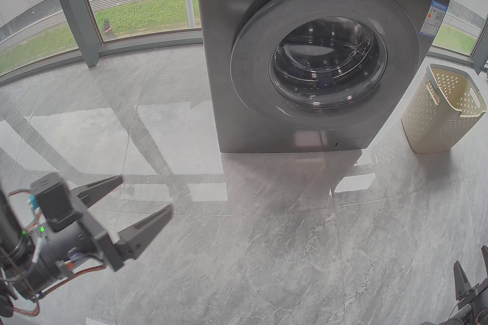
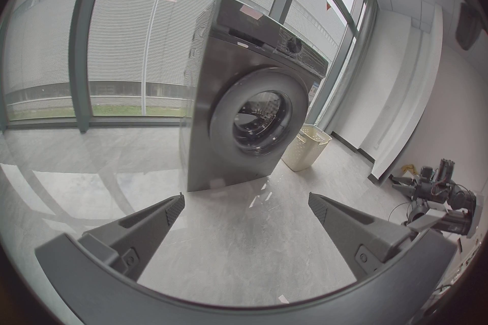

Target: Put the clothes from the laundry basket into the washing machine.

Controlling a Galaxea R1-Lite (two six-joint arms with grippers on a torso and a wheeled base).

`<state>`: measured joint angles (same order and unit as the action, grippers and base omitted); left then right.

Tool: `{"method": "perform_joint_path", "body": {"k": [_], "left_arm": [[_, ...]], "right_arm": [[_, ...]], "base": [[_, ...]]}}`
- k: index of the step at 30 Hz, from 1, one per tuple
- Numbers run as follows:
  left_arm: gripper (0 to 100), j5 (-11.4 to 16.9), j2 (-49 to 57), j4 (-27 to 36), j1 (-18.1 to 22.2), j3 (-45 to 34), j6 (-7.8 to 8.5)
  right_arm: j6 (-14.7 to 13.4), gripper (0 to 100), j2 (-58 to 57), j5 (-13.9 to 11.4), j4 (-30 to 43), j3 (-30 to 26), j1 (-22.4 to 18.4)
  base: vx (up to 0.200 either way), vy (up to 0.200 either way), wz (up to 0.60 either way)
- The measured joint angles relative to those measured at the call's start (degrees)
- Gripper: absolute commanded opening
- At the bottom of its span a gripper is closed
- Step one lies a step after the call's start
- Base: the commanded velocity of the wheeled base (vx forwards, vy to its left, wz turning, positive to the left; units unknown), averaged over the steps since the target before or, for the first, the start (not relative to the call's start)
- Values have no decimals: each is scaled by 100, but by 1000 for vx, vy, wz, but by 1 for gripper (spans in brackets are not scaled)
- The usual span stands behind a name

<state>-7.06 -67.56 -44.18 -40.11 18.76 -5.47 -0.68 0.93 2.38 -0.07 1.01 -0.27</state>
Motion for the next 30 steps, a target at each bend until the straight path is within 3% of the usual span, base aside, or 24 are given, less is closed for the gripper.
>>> {"method": "perform_joint_path", "body": {"k": [6,19,21,26,30], "left_arm": [[100,15,1726,975,673,-755,113],[100,107,5300,3725,2810,-1612,351],[100,44,5616,3962,3011,-1698,375],[100,-495,6051,4024,3383,-1758,367],[100,-284,6338,4066,3785,-1771,452]], "right_arm": [[0,100,0,0,0,0,2],[0,100,0,0,0,0,0],[2,100,0,0,2,0,0],[9,100,0,0,7,0,-2],[22,100,0,2,7,0,0]], "base": [[0,0,0],[0,0,0],[0,0,0],[0,0,0],[0,0,0]]}}
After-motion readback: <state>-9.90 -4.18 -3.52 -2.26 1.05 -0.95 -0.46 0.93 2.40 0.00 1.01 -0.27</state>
